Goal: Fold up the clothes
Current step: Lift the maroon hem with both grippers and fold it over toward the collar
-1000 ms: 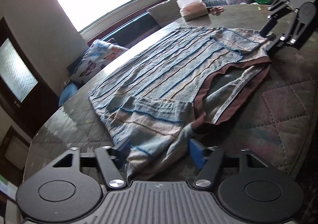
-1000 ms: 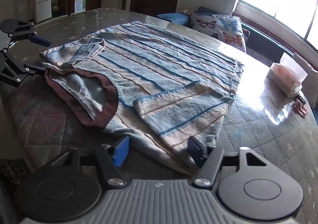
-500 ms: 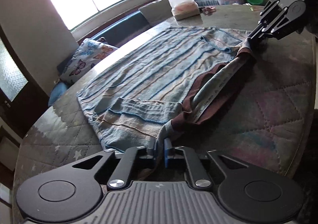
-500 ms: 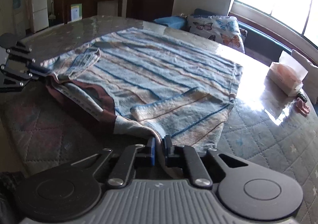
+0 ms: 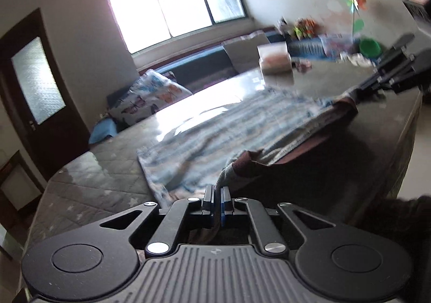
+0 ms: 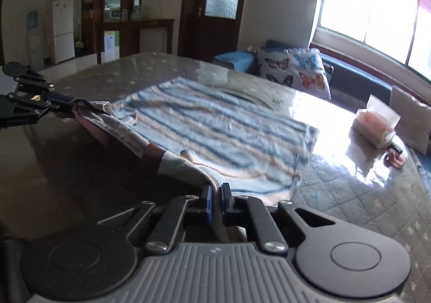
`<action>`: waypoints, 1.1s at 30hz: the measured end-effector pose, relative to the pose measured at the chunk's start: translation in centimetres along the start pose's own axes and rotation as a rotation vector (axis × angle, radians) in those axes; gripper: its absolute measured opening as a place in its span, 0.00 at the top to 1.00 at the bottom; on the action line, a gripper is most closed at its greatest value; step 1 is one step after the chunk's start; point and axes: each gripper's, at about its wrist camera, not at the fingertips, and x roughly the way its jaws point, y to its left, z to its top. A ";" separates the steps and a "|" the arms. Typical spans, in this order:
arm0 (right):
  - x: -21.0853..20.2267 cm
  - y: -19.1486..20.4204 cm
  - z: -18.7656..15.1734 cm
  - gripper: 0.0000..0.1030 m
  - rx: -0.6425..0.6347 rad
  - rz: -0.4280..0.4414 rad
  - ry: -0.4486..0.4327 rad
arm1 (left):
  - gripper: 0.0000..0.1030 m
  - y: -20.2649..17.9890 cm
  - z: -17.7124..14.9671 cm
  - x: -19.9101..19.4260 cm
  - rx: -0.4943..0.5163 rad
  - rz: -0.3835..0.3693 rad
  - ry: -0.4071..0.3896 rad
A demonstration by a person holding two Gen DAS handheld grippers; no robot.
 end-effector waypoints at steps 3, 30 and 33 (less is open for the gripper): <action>-1.8 0.4 0.5 0.95 -0.009 0.003 -0.029 | 0.96 0.3 0.9 -0.6 -0.012 0.024 -0.026; 19.3 -9.5 12.7 0.95 0.062 -0.062 0.055 | 0.96 10.5 9.6 24.2 -0.064 0.087 0.167; 21.8 -10.5 12.1 0.94 0.115 -0.068 0.082 | 0.93 11.0 9.0 26.8 -0.102 0.103 0.211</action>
